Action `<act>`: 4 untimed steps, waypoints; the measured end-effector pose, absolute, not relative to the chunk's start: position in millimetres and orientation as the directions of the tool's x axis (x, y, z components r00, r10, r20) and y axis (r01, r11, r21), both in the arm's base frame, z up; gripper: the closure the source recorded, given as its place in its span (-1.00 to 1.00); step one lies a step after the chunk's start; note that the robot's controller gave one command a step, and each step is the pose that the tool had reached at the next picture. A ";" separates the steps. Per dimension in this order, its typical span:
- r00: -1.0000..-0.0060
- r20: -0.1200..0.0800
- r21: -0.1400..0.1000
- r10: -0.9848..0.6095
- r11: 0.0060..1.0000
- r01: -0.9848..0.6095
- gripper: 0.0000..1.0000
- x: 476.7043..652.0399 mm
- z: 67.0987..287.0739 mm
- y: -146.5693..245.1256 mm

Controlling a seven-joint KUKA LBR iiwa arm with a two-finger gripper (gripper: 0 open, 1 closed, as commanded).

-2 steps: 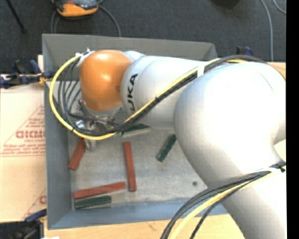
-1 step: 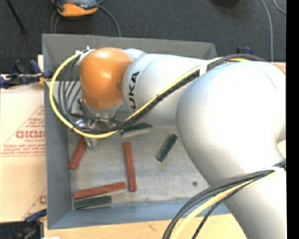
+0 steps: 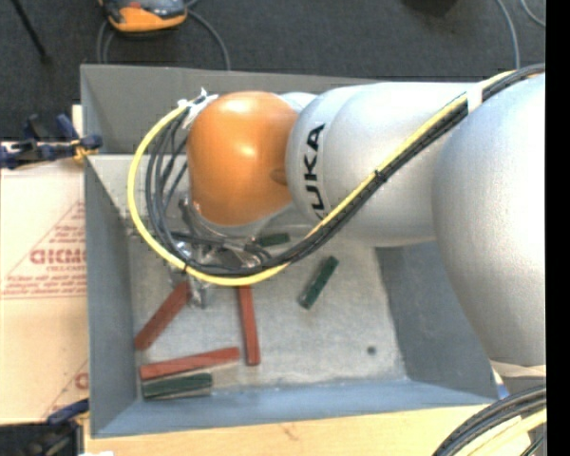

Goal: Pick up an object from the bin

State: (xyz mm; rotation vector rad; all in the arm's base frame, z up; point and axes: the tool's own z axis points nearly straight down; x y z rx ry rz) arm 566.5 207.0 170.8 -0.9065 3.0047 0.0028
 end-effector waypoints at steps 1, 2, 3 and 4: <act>-0.834 -0.003 0.001 -0.552 0.834 -0.552 1.00 566.5 170.8 207.0; -0.836 -0.001 -0.001 -0.549 0.836 -0.549 1.00 577.9 206.6 210.4; -0.842 -0.005 -0.001 -0.539 0.842 -0.539 -1.00 582.8 252.9 195.7; -0.842 -0.005 0.000 -0.539 0.842 -0.539 -1.00 582.6 252.8 195.9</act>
Offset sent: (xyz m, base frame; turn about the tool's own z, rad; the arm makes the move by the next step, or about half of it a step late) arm 0.0149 0.0061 0.0501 0.0033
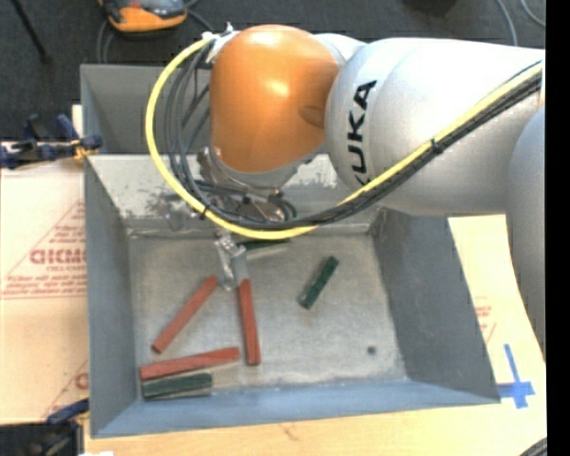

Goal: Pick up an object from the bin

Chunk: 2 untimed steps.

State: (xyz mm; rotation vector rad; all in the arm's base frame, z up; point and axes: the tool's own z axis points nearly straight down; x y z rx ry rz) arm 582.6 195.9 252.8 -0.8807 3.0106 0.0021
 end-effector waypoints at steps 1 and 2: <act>-0.806 -0.011 -0.003 -0.591 0.807 -0.591 -1.00 595.6 197.4 169.8; -0.810 -0.005 -0.003 -0.586 0.810 -0.586 -1.00 581.9 149.4 175.9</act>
Offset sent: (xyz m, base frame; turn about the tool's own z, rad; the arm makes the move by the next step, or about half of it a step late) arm -0.0114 -0.0077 -0.1202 -0.0534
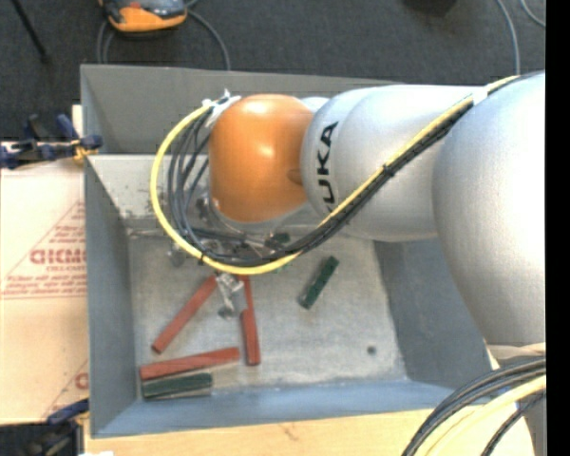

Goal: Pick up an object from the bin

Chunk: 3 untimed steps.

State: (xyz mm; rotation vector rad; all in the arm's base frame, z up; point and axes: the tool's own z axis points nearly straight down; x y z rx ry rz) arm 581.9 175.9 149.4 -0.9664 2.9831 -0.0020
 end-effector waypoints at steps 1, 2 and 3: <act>-0.682 -0.006 -0.003 -0.731 0.682 -0.731 1.00 599.4 71.9 133.7; -0.683 -0.007 -0.002 -0.731 0.683 -0.731 1.00 599.3 71.9 133.9; -0.698 -0.001 0.000 -0.716 0.698 -0.716 1.00 623.0 134.1 114.6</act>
Offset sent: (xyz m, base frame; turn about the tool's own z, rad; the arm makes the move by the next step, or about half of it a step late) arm 0.0000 0.0000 0.0000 0.0000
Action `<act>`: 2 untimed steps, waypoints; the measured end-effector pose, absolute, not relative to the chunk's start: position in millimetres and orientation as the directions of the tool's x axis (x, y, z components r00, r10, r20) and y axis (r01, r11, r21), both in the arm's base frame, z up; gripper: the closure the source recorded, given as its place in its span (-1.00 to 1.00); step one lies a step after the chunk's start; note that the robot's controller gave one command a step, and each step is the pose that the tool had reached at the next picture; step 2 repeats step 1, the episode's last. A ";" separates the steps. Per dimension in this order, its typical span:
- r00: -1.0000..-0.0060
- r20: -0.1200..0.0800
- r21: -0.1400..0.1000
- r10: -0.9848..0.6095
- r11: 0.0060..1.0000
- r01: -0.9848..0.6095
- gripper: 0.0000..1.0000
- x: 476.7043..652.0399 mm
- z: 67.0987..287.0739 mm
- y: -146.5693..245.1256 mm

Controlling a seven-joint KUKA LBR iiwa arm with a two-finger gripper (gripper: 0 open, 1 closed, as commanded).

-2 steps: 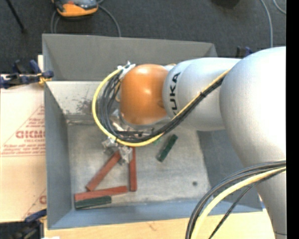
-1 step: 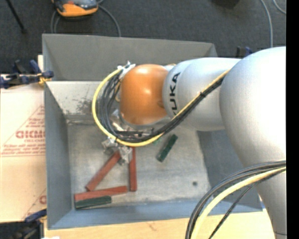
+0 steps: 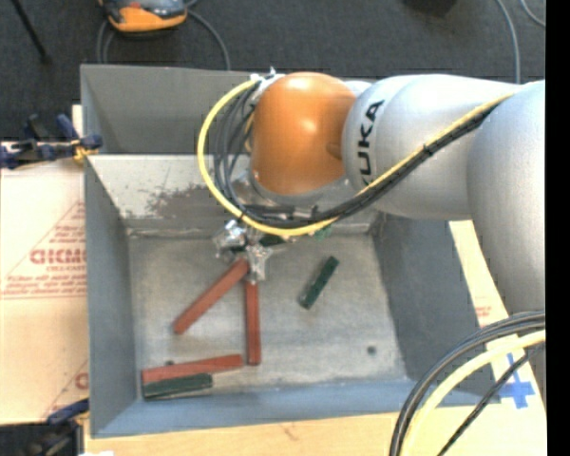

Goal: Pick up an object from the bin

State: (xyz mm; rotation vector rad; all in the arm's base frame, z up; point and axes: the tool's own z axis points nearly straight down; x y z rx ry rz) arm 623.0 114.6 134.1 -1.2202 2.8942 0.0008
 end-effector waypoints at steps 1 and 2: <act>-0.721 -0.002 -0.002 -0.693 0.721 -0.693 1.00 630.5 210.0 122.8; -0.721 -0.002 -0.002 -0.693 0.721 -0.693 1.00 630.5 210.0 122.8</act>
Offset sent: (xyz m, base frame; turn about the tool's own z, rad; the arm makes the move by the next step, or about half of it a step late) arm 0.0106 -0.0004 0.1711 0.0109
